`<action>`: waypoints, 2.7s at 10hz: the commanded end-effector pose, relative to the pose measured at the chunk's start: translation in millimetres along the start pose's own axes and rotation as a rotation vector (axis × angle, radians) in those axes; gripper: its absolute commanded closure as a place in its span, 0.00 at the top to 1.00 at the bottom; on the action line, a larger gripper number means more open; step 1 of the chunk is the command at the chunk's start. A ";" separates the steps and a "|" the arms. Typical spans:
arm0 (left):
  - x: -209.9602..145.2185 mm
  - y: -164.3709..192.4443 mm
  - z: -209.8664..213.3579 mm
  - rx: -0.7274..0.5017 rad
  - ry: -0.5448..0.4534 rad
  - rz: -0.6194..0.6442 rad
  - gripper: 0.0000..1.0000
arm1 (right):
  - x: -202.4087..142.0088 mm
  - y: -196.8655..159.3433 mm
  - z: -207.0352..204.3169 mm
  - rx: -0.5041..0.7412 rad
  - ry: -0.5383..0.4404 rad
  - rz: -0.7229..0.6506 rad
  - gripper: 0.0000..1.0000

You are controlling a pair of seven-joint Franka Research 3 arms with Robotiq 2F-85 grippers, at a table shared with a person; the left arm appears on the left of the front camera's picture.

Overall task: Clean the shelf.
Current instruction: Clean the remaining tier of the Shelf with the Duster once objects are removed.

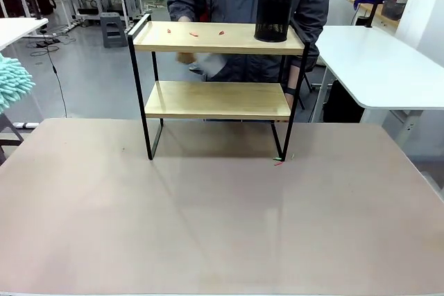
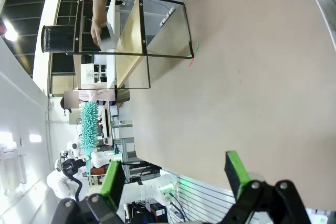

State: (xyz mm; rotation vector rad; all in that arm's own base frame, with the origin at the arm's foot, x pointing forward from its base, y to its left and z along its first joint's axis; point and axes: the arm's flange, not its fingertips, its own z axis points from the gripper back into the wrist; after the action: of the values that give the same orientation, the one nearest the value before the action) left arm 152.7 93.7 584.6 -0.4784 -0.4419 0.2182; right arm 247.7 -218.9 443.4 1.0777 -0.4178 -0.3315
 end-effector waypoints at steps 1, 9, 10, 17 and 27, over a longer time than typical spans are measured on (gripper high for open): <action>-0.7 0.4 -1.3 0.003 0.000 0.000 0.12 | 2.5 1.1 1.1 0.024 -0.015 0.027 1.00; -0.7 0.4 -1.3 0.003 0.000 0.000 0.12 | 2.5 1.1 1.1 0.024 -0.015 0.027 1.00; -0.7 0.4 -1.3 0.003 0.000 0.000 0.12 | 2.5 1.1 1.1 0.024 -0.015 0.027 1.00; 93.6 -196.8 15.1 0.015 0.058 -0.152 0.12 | 2.5 1.1 1.1 0.024 -0.015 0.027 1.00; 112.6 -314.3 -52.0 0.053 -0.054 -0.077 0.12 | 2.5 1.1 1.1 0.024 -0.015 0.027 1.00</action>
State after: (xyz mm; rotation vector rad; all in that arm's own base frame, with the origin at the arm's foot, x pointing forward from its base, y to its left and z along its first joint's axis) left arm 291.8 -147.3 727.3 -0.4412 -0.4806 0.1409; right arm 247.6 -219.0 443.4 1.0774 -0.4184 -0.3306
